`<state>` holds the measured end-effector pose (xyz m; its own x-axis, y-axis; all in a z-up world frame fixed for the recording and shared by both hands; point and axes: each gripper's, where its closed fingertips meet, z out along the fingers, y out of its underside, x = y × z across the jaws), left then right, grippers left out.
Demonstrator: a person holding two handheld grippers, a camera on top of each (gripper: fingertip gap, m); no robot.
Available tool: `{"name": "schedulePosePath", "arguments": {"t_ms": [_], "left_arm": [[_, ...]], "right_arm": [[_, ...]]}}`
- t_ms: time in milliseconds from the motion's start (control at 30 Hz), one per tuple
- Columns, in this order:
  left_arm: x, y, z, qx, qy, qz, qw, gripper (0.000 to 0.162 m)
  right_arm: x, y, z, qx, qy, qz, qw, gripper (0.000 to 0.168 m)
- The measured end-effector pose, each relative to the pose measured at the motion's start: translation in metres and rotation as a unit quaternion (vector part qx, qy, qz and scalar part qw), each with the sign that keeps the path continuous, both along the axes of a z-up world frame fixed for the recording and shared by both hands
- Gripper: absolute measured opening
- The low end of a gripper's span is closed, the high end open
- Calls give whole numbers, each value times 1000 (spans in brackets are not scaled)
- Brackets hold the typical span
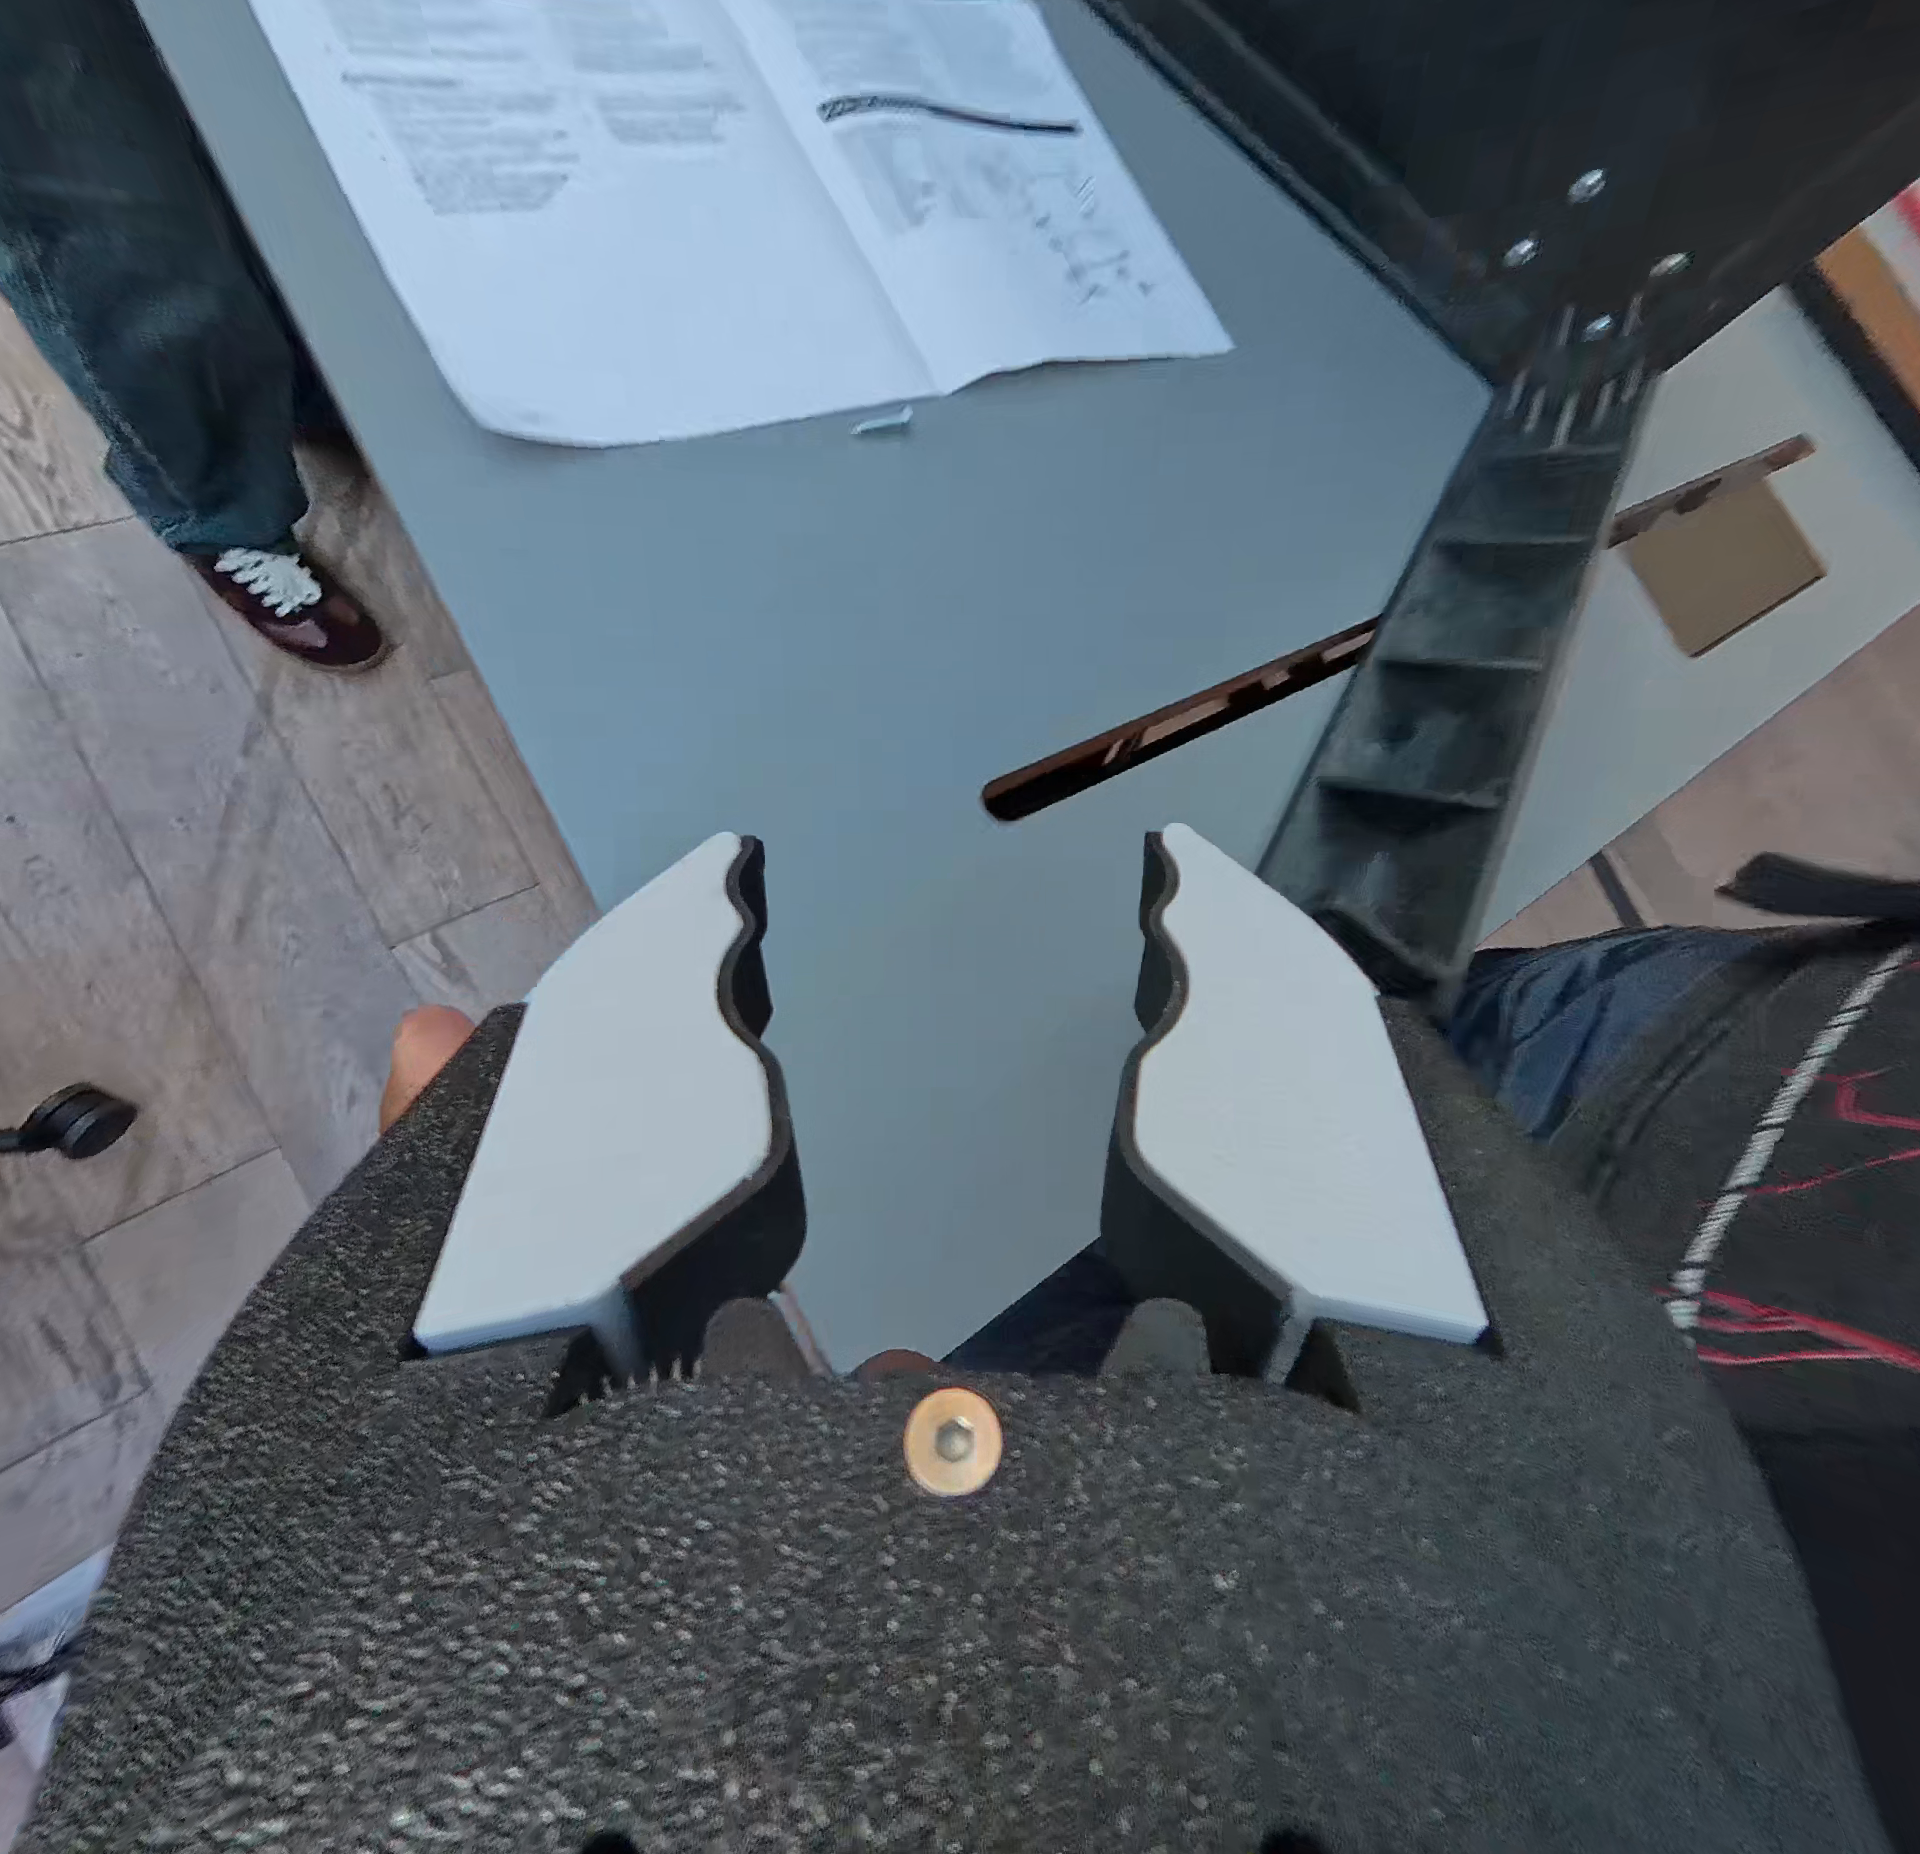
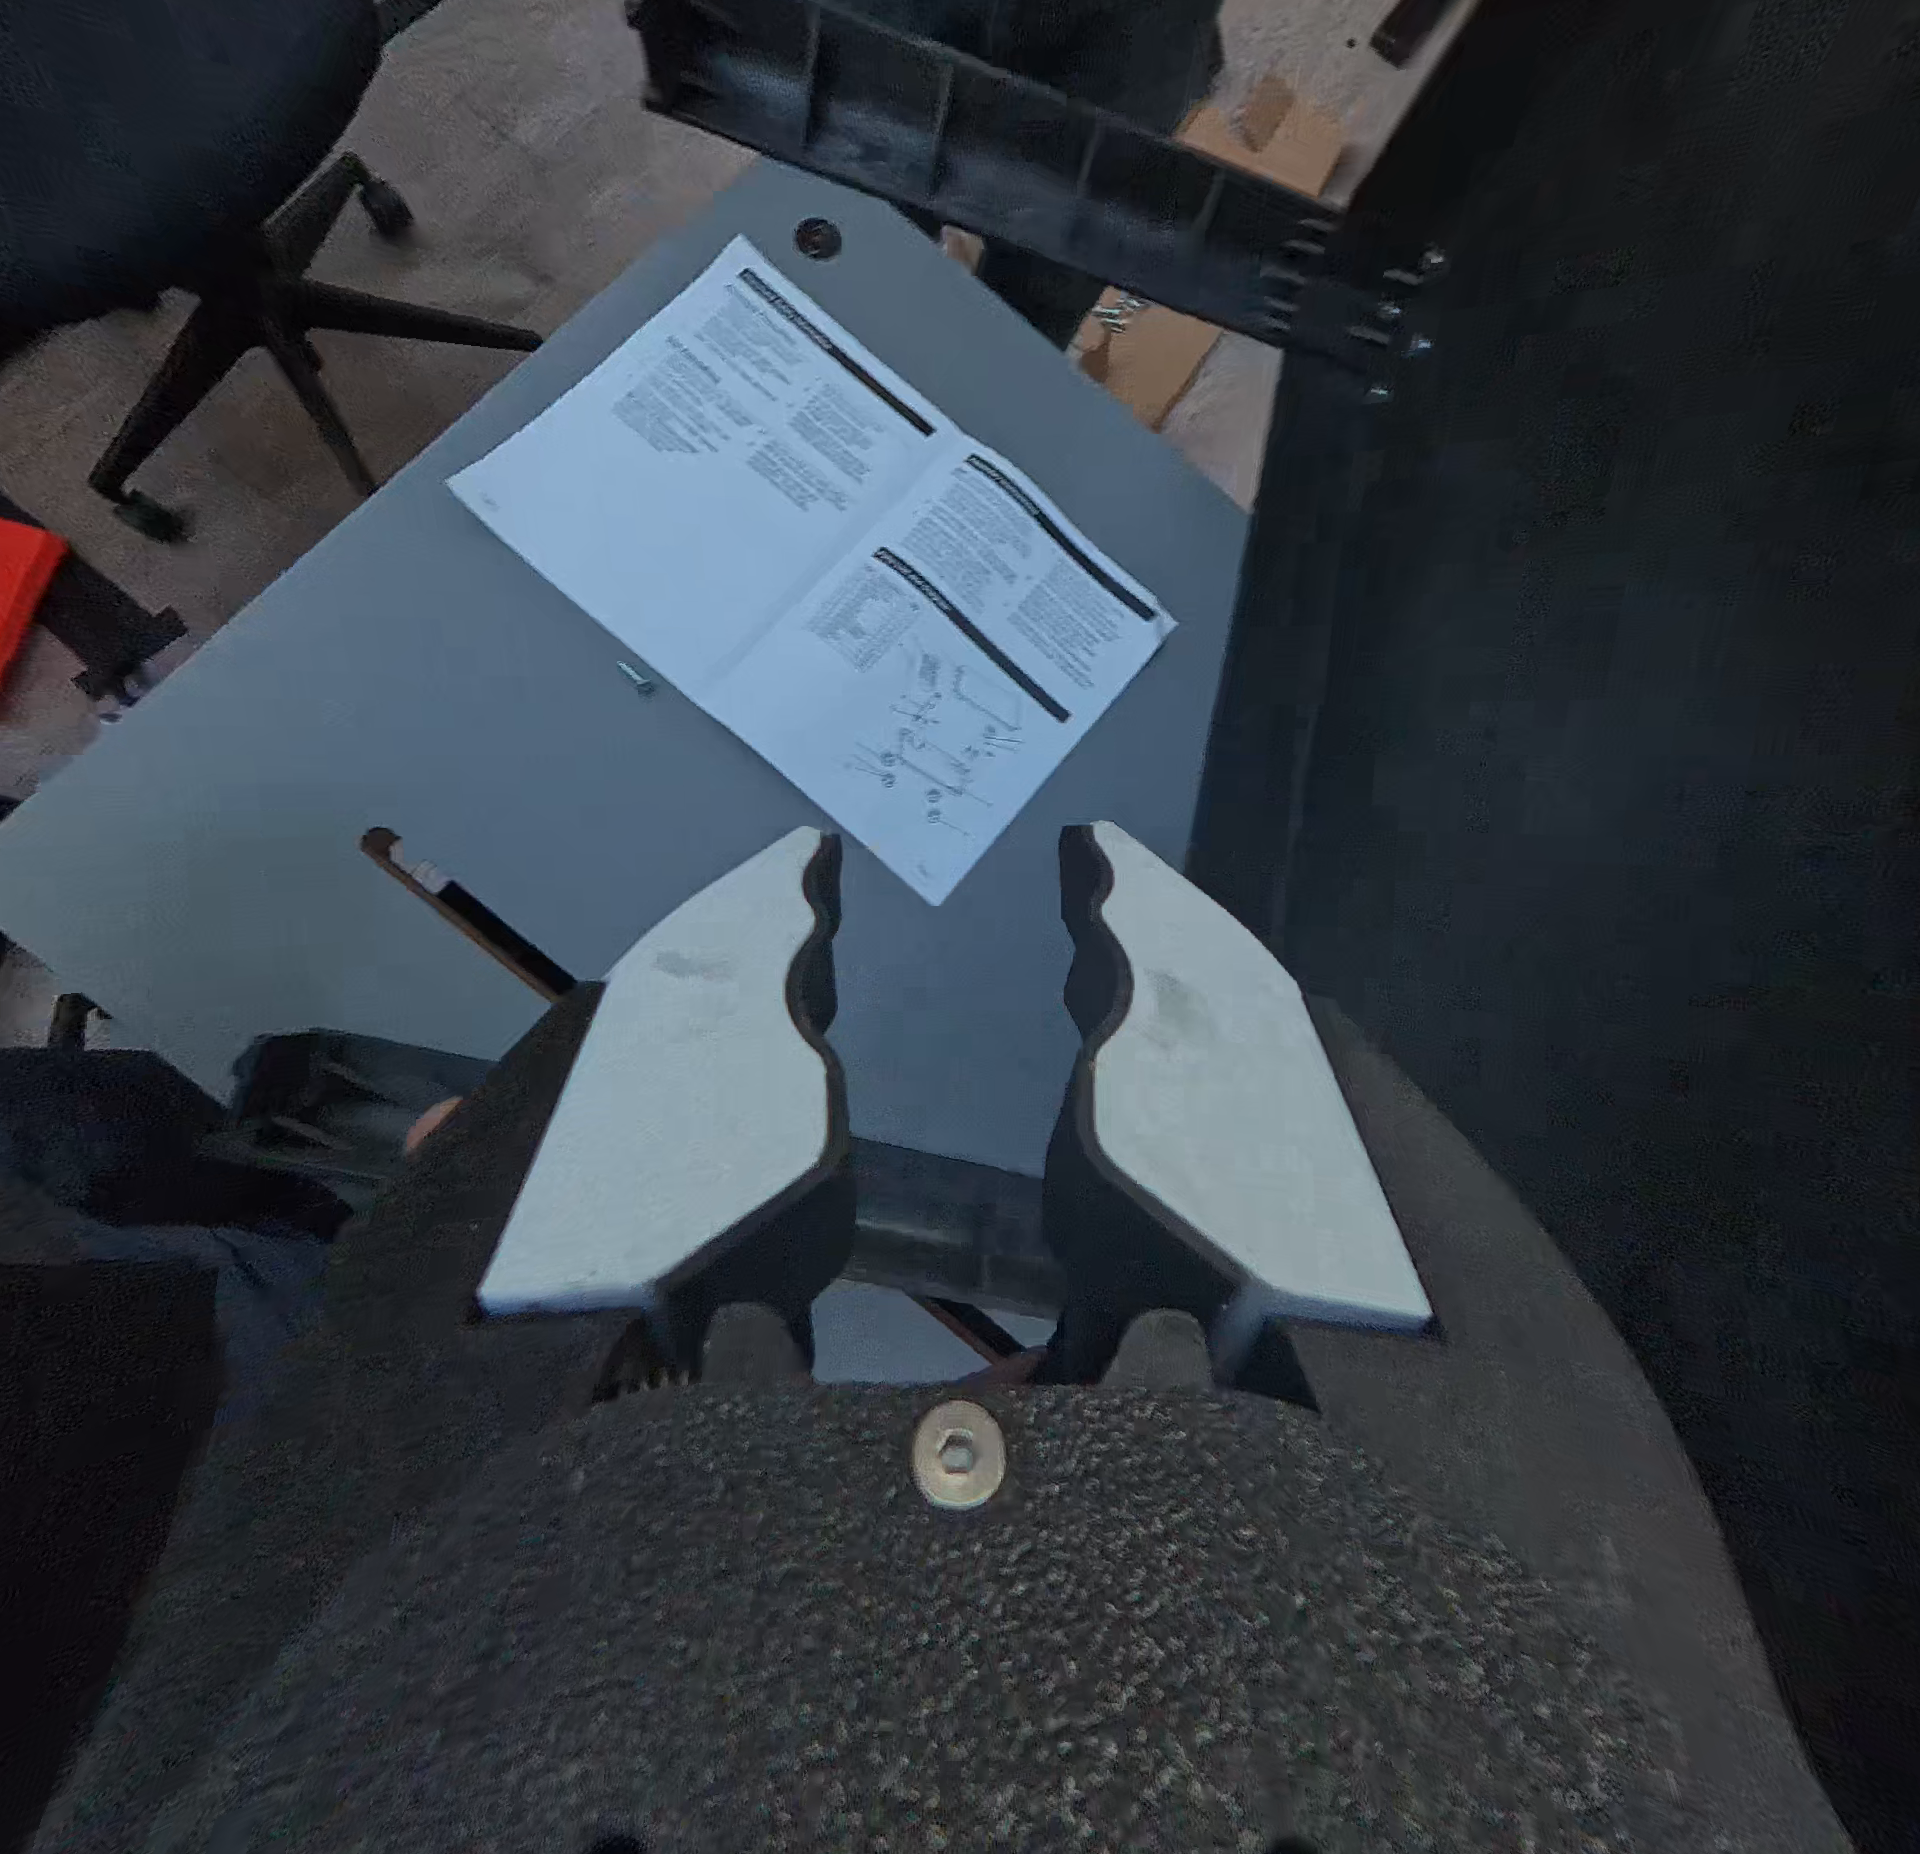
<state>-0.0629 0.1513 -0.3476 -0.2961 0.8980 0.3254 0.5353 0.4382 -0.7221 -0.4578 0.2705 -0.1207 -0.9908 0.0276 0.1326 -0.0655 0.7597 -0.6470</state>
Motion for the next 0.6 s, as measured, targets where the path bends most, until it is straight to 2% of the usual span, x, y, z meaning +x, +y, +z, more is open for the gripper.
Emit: {"name": "schedulePosePath", "arguments": {"t_ms": [133,200,267,333,367,400,433,533,600], "left_arm": [[68,-4,-108,22,-113,54,992,67],[120,20,-161,76,-202,88,972,68],[164,53,-178,119,-265,124,949,68],[182,72,-164,104,-252,151,950,65],[191,78,-158,84,-253,152,952,63],[202,85,-157,72,-264,147,950,62],[213,93,-158,69,-278,143,947,62],[244,110,-162,83,-306,159,935,60],[255,114,-159,87,-312,172,930,59]], "right_arm": [[152,-48,-126,-2,-46,62,997,46],[216,-71,-169,-9,-71,75,995,43],[263,-90,-170,-25,-80,92,992,42],[279,-107,-137,-77,-18,124,989,35],[275,-113,-122,-102,22,132,986,25],[267,-119,-115,-112,44,135,984,4],[259,-122,-118,-99,37,138,985,0],[237,-126,-127,-74,1,110,991,0],[247,-122,-122,-84,-1,132,988,0]]}}
